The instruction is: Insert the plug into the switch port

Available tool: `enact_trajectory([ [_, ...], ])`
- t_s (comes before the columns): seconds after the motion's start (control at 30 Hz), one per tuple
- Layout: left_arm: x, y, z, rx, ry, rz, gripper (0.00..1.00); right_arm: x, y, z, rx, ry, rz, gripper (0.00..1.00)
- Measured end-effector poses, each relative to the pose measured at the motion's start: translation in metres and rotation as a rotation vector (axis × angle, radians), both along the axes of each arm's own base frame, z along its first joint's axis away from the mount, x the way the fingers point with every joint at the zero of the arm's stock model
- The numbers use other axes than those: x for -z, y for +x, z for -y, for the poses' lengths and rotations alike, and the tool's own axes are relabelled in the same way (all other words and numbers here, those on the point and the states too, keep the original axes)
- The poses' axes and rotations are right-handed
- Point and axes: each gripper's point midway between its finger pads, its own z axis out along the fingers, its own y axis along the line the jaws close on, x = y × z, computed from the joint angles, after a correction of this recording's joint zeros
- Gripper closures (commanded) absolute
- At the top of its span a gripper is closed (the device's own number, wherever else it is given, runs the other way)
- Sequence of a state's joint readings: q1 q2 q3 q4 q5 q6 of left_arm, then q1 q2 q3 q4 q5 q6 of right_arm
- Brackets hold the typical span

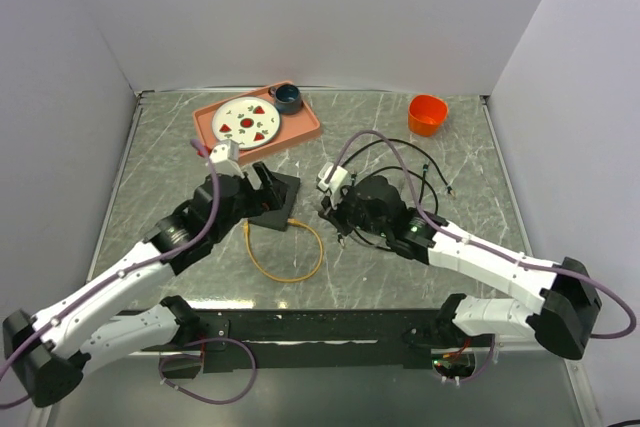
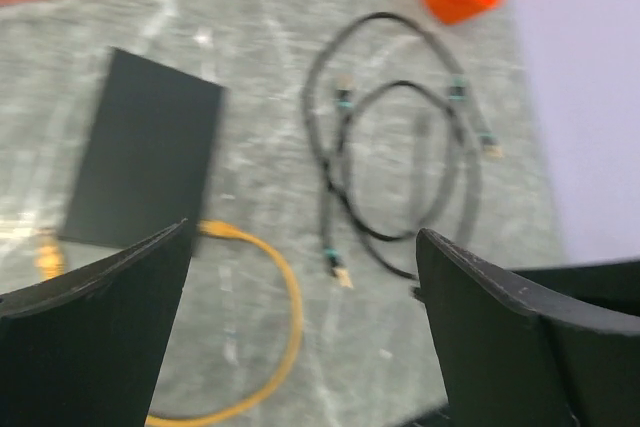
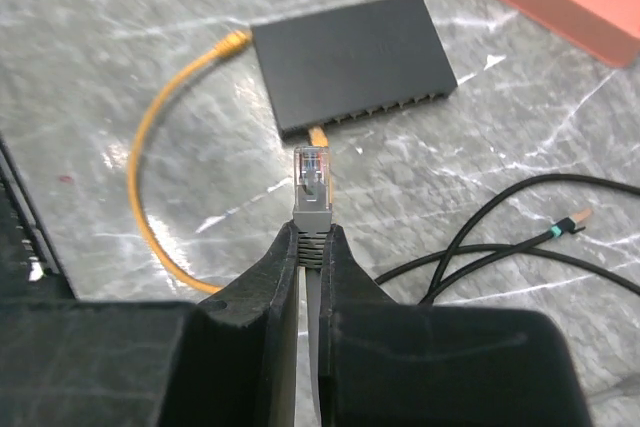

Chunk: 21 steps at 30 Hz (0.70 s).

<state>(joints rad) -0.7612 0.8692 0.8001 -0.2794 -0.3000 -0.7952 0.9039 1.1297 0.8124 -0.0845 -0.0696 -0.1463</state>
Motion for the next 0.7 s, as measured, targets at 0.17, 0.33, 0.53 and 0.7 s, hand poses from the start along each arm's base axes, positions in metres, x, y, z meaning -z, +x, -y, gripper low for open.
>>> enact_trajectory([
  [0.17, 0.04, 0.021, -0.007, -0.054, 0.18, -0.061, 0.03, 0.031, 0.014, 0.0, 0.006, -0.052, -0.065, 1.0],
  [0.33, 0.071, 0.046, -0.023, -0.066, 0.229, -0.131, 0.03, 0.062, 0.025, -0.004, -0.005, -0.108, -0.145, 1.0],
  [0.53, 0.097, 0.074, -0.05, -0.086, 0.198, -0.188, 0.03, 0.08, 0.049, -0.02, -0.01, -0.156, -0.186, 1.0],
  [0.7, 0.122, 0.09, -0.054, -0.045, 0.173, -0.246, 0.03, 0.096, 0.071, -0.032, -0.009, -0.203, -0.203, 1.0],
])
